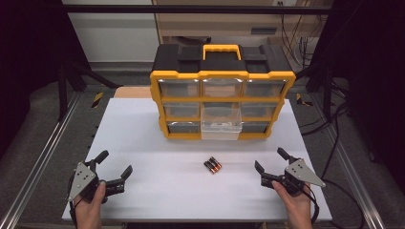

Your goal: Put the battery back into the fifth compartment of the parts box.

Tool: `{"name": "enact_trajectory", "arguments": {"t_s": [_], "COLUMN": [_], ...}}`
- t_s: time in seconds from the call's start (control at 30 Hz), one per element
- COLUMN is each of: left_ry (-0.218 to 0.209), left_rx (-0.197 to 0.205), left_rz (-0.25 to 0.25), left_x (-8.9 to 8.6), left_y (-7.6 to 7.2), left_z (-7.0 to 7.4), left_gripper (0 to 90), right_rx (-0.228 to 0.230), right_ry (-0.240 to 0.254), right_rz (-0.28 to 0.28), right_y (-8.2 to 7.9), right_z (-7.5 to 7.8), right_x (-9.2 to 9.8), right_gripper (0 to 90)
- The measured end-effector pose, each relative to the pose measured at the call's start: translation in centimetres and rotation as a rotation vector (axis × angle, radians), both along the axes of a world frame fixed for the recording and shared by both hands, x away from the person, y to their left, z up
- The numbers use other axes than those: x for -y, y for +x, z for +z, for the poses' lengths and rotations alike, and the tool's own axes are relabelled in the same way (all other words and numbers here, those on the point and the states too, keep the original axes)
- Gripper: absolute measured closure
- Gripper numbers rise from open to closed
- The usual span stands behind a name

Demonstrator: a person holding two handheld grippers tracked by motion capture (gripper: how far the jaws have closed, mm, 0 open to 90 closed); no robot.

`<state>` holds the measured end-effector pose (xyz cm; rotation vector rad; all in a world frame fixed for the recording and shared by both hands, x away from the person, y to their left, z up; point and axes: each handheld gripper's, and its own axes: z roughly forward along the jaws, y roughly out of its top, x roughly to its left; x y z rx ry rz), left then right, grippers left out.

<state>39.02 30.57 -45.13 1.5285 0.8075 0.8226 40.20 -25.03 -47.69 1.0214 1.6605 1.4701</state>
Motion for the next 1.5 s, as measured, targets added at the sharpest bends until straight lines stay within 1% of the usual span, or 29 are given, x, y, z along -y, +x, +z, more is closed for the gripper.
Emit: {"name": "enact_trajectory", "arguments": {"t_s": [0.07, 0.13, 0.17, 0.2, 0.3, 0.43, 0.57, 0.67, 0.73, 0.77, 0.8, 0.83, 0.87, 0.9, 0.93, 0.97, 1.0, 1.03, 1.1, 1.13, 1.17, 1.23, 1.27, 1.3, 1.33, 1.37, 1.4, 1.43, 1.5], "left_ry": [-0.001, 0.0, 0.002, 0.004, 0.008, 0.009, 0.007, 0.009, 0.013, 0.014, 0.014, 0.016, 0.018, 0.019, 0.02, 0.021, 0.022, 0.024, 0.031, 0.033, 0.037, 0.039, 0.039, 0.039, 0.042, 0.042, 0.043, 0.045, 0.046], "left_rx": [-0.001, 0.0, 0.001, 0.001, -0.001, 0.0, 0.001, 0.002, 0.008, 0.01, 0.011, 0.011, 0.01, 0.01, 0.009, 0.009, 0.008, 0.008, 0.008, 0.007, 0.008, 0.008, 0.007, 0.008, 0.007, 0.006, 0.005, 0.005, 0.004], "left_rz": [0.0, -0.001, -0.002, -0.001, -0.001, 0.003, 0.005, 0.003, 0.006, 0.007, 0.007, 0.007, 0.008, 0.008, 0.008, 0.007, 0.007, 0.005, 0.004, 0.003, 0.003, 0.003, 0.002, 0.004, 0.004, 0.005, 0.006, 0.006, 0.007], "left_x": [0.0, 0.1, 0.1, 0.1, 0.2, 0.1, 0.0, 0.1, 0.1, 0.1, 0.2, 0.2, 0.2, 0.2, 0.2, 0.2, 0.2, 0.3, 0.4, 0.4, 0.4, 0.4, 0.4, 0.4, 0.4, 0.4, 0.3, 0.3, 0.3], "left_y": [0.0, 0.0, 0.0, 0.1, 0.1, 0.1, 0.1, 0.1, 0.1, 0.0, 0.0, 0.1, 0.1, 0.1, 0.1, 0.1, 0.1, 0.1, 0.2, 0.2, 0.2, 0.2, 0.3, 0.3, 0.3, 0.3, 0.3, 0.3, 0.3], "left_z": [0.0, 0.0, 0.0, -0.1, -0.1, -0.1, -0.1, -0.1, -0.1, -0.1, -0.1, -0.1, -0.1, -0.1, -0.1, -0.1, -0.1, -0.2, -0.2, -0.2, -0.2, -0.2, -0.3, -0.3, -0.3, -0.3, -0.3, -0.3, -0.3], "left_gripper": [1.3, 1.2, 1.2, 1.2, 1.2, 1.3, 1.2, 1.2, 1.3, 1.3, 1.3, 1.3, 1.3, 1.3, 1.3, 1.3, 1.3, 1.3, 1.3, 1.3, 1.3, 1.3, 1.3, 1.3, 1.3, 1.3, 1.3, 1.3, 1.3], "right_rx": [-0.019, -0.035, -0.035, -0.054, -0.088, -0.103, -0.106, -0.124, -0.135, -0.135, -0.144, -0.151, -0.151, -0.158, -0.167, -0.167, -0.206, -0.206, -0.246, -0.268, -0.268, -0.289, -0.302, -0.321, -0.321, -0.322, -0.328, -0.328, -0.343], "right_ry": [-0.016, -0.021, -0.021, -0.032, -0.038, -0.061, -0.069, -0.079, -0.115, -0.115, -0.128, -0.148, -0.148, -0.154, -0.181, -0.181, -0.207, -0.207, -0.223, -0.244, -0.244, -0.245, -0.239, -0.239, -0.239, -0.243, -0.245, -0.245, -0.247], "right_rz": [0.001, 0.012, 0.012, 0.019, 0.038, 0.057, 0.061, 0.067, 0.065, 0.065, 0.065, 0.081, 0.081, 0.089, 0.115, 0.115, 0.137, 0.137, 0.169, 0.178, 0.178, 0.186, 0.195, 0.209, 0.209, 0.21, 0.22, 0.22, 0.23], "right_y": [0.0, -0.1, -0.1, -0.1, -0.1, -0.1, -0.1, -0.1, -0.1, -0.1, -0.1, -0.1, -0.1, -0.1, -0.2, -0.2, -0.3, -0.3, -0.4, -0.5, -0.5, -0.5, -0.5, -0.5, -0.5, -0.5, -0.4, -0.4, -0.2], "right_z": [-0.1, -0.1, -0.1, 0.0, 0.1, 0.0, 0.0, 0.0, 0.0, 0.0, 0.1, 0.1, 0.1, 0.2, 0.5, 0.5, 0.8, 0.8, 1.0, 1.0, 1.0, 0.9, 0.9, 0.9, 0.9, 1.0, 1.0, 1.0, 1.1], "right_x": [-0.1, -0.4, -0.4, -0.6, -1.1, -1.5, -1.8, -2.4, -3.1, -3.1, -3.6, -4.3, -4.3, -4.8, -5.8, -5.8, -6.5, -6.5, -7.4, -8.1, -8.1, -8.5, -8.7, -9.0, -9.0, -9.1, -9.4, -9.4, -9.7], "right_gripper": [6.8, 6.9, 6.9, 7.2, 7.2, 7.2, 7.2, 6.3, 5.7, 5.7, 5.9, 6.3, 6.3, 6.7, 10.0, 10.0, 13.4, 13.4, 20.5, 26.8, 26.8, 32.4, 35.8, 41.2, 41.2, 44.0, 50.1, 50.1, 56.9]}}
